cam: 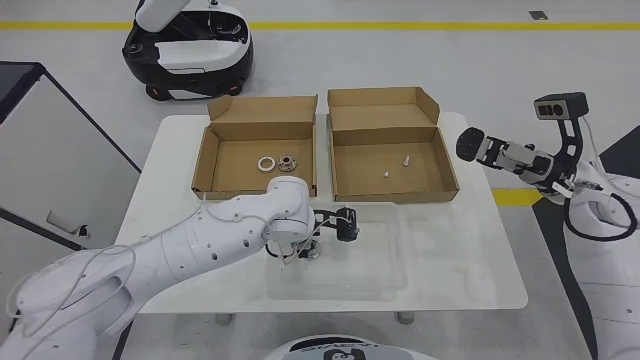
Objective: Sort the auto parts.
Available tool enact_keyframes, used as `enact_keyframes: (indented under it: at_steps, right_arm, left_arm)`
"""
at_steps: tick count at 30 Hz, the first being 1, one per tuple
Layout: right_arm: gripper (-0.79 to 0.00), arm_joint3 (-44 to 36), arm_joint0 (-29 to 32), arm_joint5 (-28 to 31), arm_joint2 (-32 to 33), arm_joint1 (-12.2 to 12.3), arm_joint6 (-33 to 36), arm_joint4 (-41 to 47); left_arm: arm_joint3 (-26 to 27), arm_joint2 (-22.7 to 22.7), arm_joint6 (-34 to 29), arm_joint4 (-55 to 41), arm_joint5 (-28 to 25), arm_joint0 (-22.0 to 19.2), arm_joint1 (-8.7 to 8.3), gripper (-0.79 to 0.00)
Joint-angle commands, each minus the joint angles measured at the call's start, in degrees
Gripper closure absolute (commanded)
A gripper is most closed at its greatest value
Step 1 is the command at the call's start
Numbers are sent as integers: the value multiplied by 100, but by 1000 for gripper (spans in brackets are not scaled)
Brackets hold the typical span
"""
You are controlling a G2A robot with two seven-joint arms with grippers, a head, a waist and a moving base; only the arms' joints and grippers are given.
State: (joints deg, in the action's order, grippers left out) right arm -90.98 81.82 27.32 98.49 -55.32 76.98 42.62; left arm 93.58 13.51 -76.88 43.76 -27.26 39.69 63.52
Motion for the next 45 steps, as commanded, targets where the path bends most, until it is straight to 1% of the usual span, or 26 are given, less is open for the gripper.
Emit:
enact_keyframes:
  at_steps: [1,17,25,33,36,45]
  right_arm:
    - [-785,0,0,0,0,0,0,0]
    - [-785,0,0,0,0,0,0,0]
    - [-785,0,0,0,0,0,0,0]
    - [-785,0,0,0,0,0,0,0]
    - [-785,0,0,0,0,0,0,0]
    - [-785,0,0,0,0,0,0,0]
  left_arm:
    - [-29,-22,-6,28,-7,16,16,-339]
    - [-90,34,-17,160,20,102,109,-323]
    - [-221,1,-45,218,32,164,169,-277]
    - [-246,21,-67,242,54,135,227,-283]
    - [-229,20,-72,225,59,102,246,-274]
    - [-269,-43,-45,170,32,-11,265,-268]
